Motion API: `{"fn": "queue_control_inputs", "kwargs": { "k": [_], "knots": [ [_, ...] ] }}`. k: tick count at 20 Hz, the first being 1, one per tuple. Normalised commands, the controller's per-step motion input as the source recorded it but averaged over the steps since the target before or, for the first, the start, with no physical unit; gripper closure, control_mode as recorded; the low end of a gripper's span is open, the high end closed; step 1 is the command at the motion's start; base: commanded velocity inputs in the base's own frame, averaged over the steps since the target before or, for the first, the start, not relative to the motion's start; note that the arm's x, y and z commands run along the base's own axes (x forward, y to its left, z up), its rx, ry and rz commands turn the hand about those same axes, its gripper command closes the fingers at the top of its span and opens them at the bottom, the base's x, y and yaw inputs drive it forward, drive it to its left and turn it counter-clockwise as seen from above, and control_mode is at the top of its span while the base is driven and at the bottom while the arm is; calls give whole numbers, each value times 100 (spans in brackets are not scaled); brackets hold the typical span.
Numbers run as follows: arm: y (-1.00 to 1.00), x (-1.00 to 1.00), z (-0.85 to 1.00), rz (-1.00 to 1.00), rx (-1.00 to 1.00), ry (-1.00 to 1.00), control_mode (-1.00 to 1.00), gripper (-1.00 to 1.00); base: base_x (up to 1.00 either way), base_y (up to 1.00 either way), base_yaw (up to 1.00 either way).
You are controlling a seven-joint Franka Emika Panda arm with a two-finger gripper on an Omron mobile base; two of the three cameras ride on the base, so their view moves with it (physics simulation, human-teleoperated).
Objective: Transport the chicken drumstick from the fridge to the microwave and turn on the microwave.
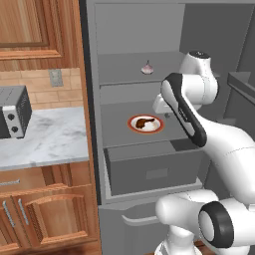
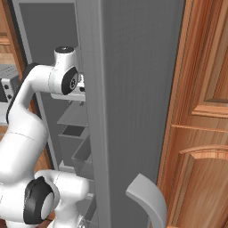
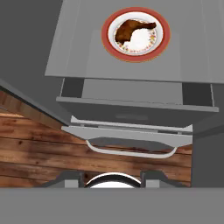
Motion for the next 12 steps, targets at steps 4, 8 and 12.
{"fn": "queue_control_inputs", "kwargs": {
  "k": [4,8,12],
  "knots": [
    [0,0,-19,0,-1,0,-100,-100,0,0,0],
    [0,0,-32,0,0,-9,-100,-100,0,0,0],
    [0,0,-23,-8,2,-15,-100,-100,0,0,0]
  ]
}}
